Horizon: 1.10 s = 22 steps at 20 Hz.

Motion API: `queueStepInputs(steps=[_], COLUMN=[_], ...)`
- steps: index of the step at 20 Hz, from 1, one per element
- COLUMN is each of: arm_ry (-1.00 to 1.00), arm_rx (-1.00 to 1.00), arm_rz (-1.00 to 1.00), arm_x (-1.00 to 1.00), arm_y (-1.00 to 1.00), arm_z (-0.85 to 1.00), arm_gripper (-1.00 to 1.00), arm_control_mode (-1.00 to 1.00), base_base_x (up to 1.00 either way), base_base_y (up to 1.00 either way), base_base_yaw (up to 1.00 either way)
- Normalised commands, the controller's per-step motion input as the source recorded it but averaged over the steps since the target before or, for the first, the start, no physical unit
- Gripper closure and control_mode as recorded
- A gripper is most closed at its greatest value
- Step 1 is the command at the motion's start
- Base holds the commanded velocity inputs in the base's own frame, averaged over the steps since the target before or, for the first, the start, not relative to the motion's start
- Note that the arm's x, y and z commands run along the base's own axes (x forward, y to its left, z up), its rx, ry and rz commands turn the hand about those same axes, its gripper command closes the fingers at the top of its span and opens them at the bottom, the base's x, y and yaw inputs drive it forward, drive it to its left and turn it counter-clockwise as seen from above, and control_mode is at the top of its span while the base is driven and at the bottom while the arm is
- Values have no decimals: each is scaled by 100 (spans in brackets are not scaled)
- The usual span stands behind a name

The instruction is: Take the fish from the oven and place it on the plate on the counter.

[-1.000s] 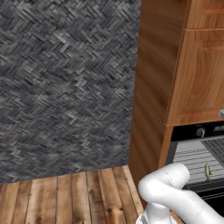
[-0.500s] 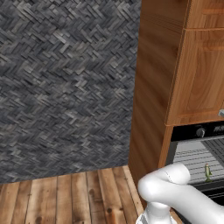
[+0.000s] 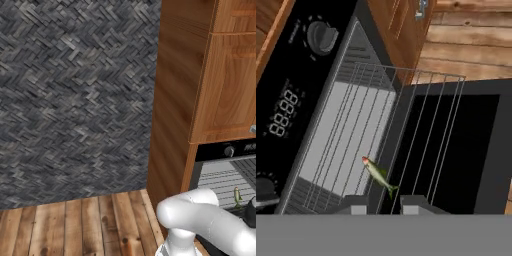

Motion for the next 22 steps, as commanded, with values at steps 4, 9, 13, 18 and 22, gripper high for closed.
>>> queueStepInputs(steps=[4, 9, 13, 18, 22], arm_ry=[46, 23, 4, -7, -4], arm_rx=[-13, 0, 9, 16, 13], arm_rz=[8, 2, 8, 29, 40], arm_x=[30, 13, -3, -30, -22], arm_y=[23, 0, 0, 0, 2], arm_z=[-6, -6, -18, -1, -3], arm_gripper=[-100, -100, -100, -100, -100], arm_control_mode=[-100, -100, -100, -100, -100], base_base_x=[0, 0, 0, 0, 0], base_base_y=[0, 0, 0, 0, 0], base_base_yaw=[0, 0, 0, 0, 0])
